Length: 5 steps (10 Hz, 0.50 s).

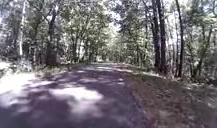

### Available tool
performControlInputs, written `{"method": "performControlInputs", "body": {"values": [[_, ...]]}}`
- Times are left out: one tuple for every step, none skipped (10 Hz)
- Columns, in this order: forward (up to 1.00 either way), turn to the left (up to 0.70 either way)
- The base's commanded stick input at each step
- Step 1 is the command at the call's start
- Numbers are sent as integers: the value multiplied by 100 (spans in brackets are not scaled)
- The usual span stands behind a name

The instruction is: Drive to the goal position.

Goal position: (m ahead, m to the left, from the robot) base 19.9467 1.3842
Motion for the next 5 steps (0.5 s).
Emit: {"method": "performControlInputs", "body": {"values": [[45,0],[45,0],[45,0],[45,0],[45,0]]}}
